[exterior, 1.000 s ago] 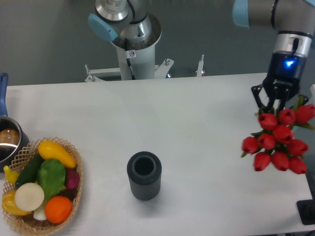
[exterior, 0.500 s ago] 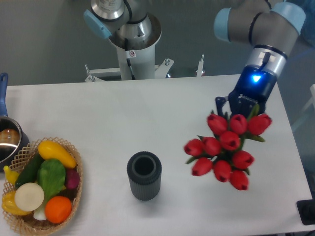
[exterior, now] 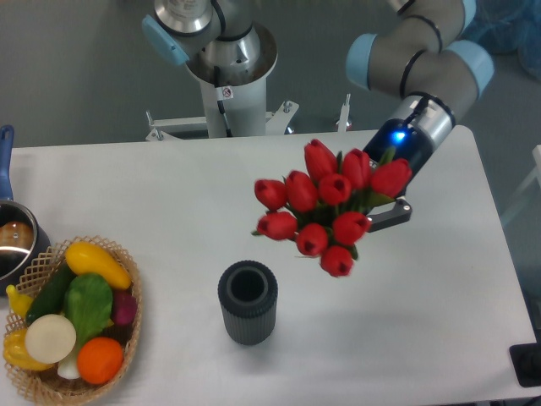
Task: Insert the flowers into the vase
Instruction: 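Carry the red tulip bouquet with the gripper over the black vase, then lower the tulip stems into the black vase opening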
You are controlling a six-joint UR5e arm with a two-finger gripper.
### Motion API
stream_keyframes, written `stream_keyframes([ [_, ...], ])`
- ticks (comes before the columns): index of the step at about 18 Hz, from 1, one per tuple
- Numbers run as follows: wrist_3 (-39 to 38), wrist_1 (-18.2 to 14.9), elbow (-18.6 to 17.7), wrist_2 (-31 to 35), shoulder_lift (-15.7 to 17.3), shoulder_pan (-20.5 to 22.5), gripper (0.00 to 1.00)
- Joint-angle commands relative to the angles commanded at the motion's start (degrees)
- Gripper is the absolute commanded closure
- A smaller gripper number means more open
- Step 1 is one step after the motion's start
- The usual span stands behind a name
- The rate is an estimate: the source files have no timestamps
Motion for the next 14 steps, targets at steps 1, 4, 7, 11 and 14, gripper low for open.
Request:
stream_keyframes([
  [1,0.61,0.00,-0.79,-0.71,0.26,0.00,0.83],
  [4,3.34,0.00,-2.03,-5.97,1.06,-0.09,0.83],
  [7,5.71,0.00,-2.73,-7.22,0.88,-1.93,0.83],
  [11,8.62,-0.17,-2.47,-8.10,0.01,-4.22,0.83],
  [14,9.05,-0.17,-2.21,-8.01,-1.14,-4.57,0.83],
])
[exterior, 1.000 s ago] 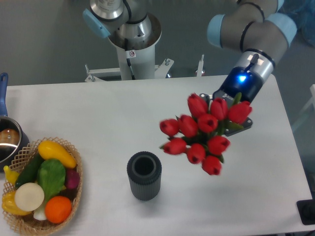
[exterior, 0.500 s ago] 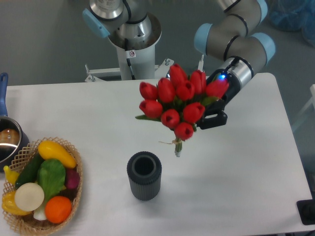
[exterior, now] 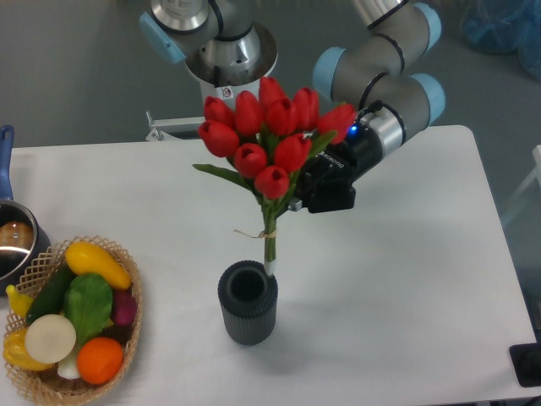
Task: Insert the flowers into the vase
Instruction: 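Lower the tulip stems into the black vase opening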
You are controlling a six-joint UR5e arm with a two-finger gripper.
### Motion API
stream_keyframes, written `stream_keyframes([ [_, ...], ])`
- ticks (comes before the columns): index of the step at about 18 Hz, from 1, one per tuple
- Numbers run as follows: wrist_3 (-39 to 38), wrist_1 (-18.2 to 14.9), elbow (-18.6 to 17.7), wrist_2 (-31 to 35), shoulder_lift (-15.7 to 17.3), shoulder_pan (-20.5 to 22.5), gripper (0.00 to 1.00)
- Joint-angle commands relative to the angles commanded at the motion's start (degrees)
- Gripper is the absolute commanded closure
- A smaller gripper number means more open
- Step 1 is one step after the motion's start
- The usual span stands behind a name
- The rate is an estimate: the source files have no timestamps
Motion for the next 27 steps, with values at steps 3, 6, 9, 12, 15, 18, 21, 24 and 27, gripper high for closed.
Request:
stream_keyframes([
  [3,0.00,-0.09,0.88,0.18,-1.14,-2.02,0.83],
  [6,0.09,-0.09,0.27,0.18,-1.41,-2.02,0.83],
  [9,0.09,-0.09,-0.17,0.35,-1.94,-1.94,0.83],
  [12,0.09,-0.09,-1.05,0.53,-1.94,-1.85,0.83],
  [15,0.18,-0.09,-1.05,0.62,-2.37,-1.76,0.83],
  [18,0.88,-0.09,-1.23,0.70,-3.34,-1.76,0.83],
  [21,2.20,0.00,-2.10,0.79,-4.13,-1.76,0.83],
  [24,3.86,0.00,-2.19,1.05,-5.88,-1.76,0.83],
  [27,6.24,0.00,-2.55,1.06,-7.47,-1.76,0.82],
])
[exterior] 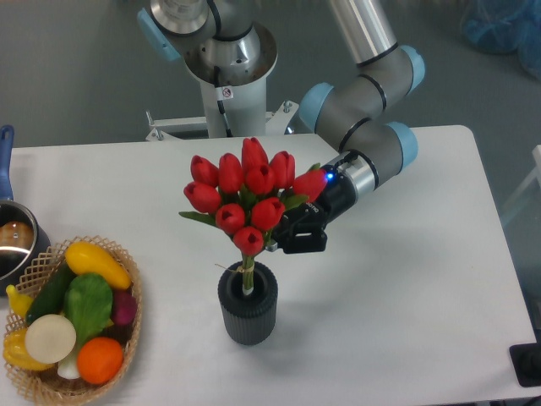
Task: Insert the flowers into the vase
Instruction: 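Lower the tulip stems into the black vase opening, then push the bouquet further down into the vase with the gripper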
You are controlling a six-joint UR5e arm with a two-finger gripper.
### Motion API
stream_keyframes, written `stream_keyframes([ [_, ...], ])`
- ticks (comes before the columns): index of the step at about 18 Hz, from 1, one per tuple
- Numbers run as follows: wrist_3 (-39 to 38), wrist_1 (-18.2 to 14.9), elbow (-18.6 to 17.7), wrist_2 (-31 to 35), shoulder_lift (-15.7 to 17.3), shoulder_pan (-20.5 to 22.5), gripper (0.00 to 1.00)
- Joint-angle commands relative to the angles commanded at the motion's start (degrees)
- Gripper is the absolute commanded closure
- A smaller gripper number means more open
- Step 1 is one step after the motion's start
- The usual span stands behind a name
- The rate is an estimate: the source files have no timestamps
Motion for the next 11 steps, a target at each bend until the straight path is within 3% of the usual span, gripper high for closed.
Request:
stream_keyframes([
  [11,1.32,0.26,-0.62,2.01,-2.37,0.53,0.82],
])
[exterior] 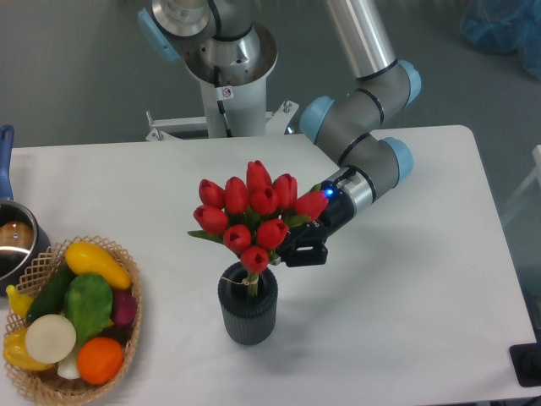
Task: Insert the flowers into the vase
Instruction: 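Push the bouquet further down into the vase with the gripper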
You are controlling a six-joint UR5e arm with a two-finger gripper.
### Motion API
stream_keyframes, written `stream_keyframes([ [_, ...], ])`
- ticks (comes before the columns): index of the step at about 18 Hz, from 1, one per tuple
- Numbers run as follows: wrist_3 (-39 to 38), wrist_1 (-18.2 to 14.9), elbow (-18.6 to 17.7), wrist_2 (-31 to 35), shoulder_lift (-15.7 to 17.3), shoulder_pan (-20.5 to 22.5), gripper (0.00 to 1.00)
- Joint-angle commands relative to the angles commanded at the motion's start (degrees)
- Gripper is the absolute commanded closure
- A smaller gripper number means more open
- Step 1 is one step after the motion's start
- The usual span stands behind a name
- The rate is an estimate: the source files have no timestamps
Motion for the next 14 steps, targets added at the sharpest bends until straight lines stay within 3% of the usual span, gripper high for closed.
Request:
stream_keyframes([
  [14,1.85,0.00,-0.09,0.89,-1.85,-0.17,0.82],
])
